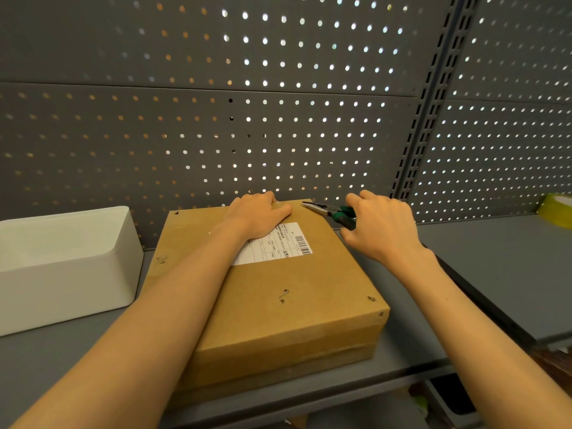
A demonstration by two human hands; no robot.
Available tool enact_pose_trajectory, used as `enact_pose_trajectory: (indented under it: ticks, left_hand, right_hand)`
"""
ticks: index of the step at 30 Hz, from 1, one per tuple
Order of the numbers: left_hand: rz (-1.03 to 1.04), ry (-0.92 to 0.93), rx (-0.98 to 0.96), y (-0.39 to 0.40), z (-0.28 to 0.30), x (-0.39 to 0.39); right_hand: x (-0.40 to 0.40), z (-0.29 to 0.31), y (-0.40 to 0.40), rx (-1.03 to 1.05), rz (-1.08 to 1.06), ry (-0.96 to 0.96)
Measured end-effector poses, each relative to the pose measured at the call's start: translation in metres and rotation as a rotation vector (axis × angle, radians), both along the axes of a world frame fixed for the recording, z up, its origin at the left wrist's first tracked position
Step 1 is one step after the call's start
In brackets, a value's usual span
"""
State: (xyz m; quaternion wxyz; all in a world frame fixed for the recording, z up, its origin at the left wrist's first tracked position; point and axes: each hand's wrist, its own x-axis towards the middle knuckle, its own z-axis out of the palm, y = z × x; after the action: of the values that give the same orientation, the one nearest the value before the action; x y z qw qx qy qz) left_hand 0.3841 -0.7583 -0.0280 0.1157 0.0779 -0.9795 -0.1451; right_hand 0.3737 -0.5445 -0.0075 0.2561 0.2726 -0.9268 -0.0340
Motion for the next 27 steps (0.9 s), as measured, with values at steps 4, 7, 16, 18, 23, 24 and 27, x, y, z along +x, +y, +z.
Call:
enact_pose_trajectory:
  ticks: [4,7,16,18,23,24,27]
  left_hand:
    - [0.006,0.004,-0.007,0.0001,0.0001,0.0003]
    - [0.007,0.008,-0.013,0.0004,0.0011,0.0012]
    - [-0.001,0.025,-0.022,0.0005,-0.0007,-0.0001]
    - [-0.005,0.028,-0.023,-0.0003,-0.0015,-0.0009]
    - [-0.003,0.029,-0.02,-0.0004,-0.0019,-0.0011]
    - [-0.002,0.031,-0.019,-0.0002,-0.0018,-0.0011]
    - [0.001,0.029,-0.021,0.0001,-0.0016,-0.0012]
  right_hand:
    - [0.0011,-0.0001,-0.0007,0.005,-0.001,0.007]
    - [0.0016,0.001,-0.0015,0.024,-0.014,0.006]
    - [0.002,0.0002,-0.002,0.019,-0.017,-0.001]
    - [0.002,0.0,-0.002,0.017,-0.016,0.0]
    - [0.003,0.0005,-0.0021,0.017,-0.02,0.004]
    - [0.003,0.0006,-0.0023,0.019,-0.021,0.003]
    - [0.003,0.0009,-0.0031,0.017,-0.031,-0.004]
